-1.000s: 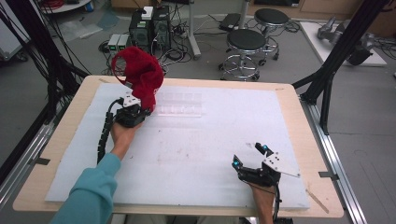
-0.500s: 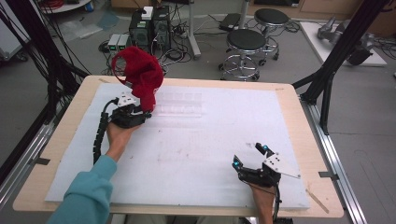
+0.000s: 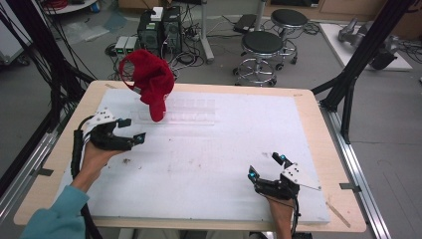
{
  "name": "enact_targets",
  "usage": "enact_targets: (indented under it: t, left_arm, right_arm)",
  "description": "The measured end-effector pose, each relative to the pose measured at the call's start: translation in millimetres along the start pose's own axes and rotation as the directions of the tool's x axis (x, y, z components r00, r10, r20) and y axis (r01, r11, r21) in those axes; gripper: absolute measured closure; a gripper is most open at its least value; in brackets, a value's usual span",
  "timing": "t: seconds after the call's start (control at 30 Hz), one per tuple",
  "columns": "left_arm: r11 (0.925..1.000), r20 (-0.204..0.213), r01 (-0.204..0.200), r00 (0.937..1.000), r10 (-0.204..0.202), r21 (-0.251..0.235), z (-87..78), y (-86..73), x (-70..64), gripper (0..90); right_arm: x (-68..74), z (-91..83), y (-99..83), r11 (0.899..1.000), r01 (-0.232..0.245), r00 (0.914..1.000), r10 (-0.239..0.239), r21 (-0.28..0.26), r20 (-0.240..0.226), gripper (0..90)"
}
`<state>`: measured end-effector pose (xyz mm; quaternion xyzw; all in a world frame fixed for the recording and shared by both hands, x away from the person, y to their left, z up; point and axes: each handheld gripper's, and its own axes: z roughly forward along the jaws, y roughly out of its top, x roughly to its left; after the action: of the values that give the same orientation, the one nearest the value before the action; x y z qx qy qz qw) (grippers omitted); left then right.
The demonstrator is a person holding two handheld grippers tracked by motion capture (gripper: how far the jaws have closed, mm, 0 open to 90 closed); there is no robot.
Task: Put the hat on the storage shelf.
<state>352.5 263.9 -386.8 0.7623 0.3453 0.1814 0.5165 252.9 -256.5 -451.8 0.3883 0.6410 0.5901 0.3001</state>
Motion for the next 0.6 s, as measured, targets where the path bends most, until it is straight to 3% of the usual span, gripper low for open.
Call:
enact_targets:
  t: [0.03, 0.1, 0.13, 0.17, 0.2, 0.37, 0.6]
  left_arm:
    - [0.9996, 0.016, -0.025, 0.9996, 0.025, -0.012, -13.1, -14.0, -3.3, 14.7]
    - [0.9992, 0.016, -0.034, 0.9993, 0.035, -0.021, -20.5, -21.1, -5.5, 14.7]
    - [0.9963, 0.018, -0.054, 0.9983, 0.055, -0.066, -34.3, -36.8, -8.2, 14.7]
    - [0.9951, 0.017, -0.056, 0.9982, 0.058, -0.081, -40.4, -44.4, -8.7, 14.7]
    - [0.9951, 0.017, -0.056, 0.9982, 0.058, -0.081, -40.4, -44.4, -8.7, 14.7]
    - [0.9786, 0.013, -0.069, 0.9973, 0.073, -0.194, -60.2, -78.6, -10.6, 14.7]
    - [0.9773, -0.011, -0.068, 0.9977, 0.067, -0.201, -61.2, -91.2, -12.8, 14.7]
  right_arm:
    - [0.3, 0.0, 0.1, 1.000, 0.000, 1.0000, 0.000, 0.000, 0.002, 2.2]
    - [0.8, -0.1, 0.1, 1.000, -0.004, 1.0000, 0.004, 0.003, -0.001, 2.2]
    - [0.5, 0.2, 0.1, 1.000, -0.002, 1.0000, 0.002, 0.002, 0.000, 2.1]
    - [0.4, 0.3, 0.1, 1.000, -0.002, 1.0000, 0.002, 0.002, 0.000, 2.2]
    - [0.4, 0.3, 0.1, 1.000, -0.002, 1.0000, 0.002, 0.002, 0.000, 2.2]
    - [1.4, 0.4, 0.2, 1.000, -0.002, 1.0000, 0.002, 0.007, 0.006, 2.1]
    - [3.1, 0.1, -0.1, 1.000, 0.013, 0.9997, -0.013, 0.004, 0.022, 2.1]
